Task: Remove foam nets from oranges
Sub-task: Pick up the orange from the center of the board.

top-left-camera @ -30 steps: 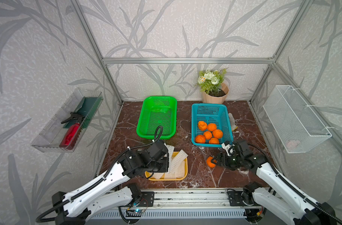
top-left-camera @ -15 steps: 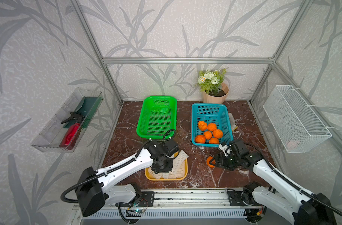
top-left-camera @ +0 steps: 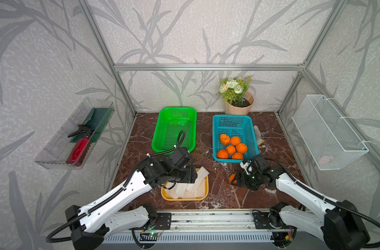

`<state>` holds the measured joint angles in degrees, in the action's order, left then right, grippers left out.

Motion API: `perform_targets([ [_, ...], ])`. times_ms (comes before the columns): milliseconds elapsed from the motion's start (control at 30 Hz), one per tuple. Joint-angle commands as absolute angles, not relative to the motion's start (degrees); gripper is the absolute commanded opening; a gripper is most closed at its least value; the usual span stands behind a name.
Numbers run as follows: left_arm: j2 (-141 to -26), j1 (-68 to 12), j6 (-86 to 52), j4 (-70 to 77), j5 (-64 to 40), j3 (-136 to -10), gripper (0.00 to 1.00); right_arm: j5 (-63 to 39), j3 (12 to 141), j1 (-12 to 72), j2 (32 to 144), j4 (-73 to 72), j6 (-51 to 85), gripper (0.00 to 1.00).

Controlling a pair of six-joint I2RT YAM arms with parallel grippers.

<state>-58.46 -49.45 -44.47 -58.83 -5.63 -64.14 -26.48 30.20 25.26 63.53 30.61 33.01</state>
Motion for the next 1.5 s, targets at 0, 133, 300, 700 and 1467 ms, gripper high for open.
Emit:
perform_targets([
  [0,-56.98,-49.06,-41.78,-61.16,-2.27,-68.51,0.71,-23.67,32.2,25.1,66.6,25.27,34.19,0.84],
  [133,-56.87,-48.91,-38.4,-61.5,2.17,-73.35,0.73,-22.77,31.82,25.22,69.03,22.13,35.53,0.84],
  [300,-56.94,-48.43,-35.9,-59.67,6.46,-74.25,0.74,-20.07,31.41,25.71,72.4,19.56,36.17,0.83],
  [700,-58.69,-44.95,-32.82,-53.29,7.21,-70.92,0.74,-9.65,23.64,25.75,70.72,11.42,40.89,0.61],
  [1467,-59.45,-43.76,-31.93,-46.02,4.07,-66.14,0.74,-2.09,19.35,25.75,72.77,-2.88,50.89,0.79],
])
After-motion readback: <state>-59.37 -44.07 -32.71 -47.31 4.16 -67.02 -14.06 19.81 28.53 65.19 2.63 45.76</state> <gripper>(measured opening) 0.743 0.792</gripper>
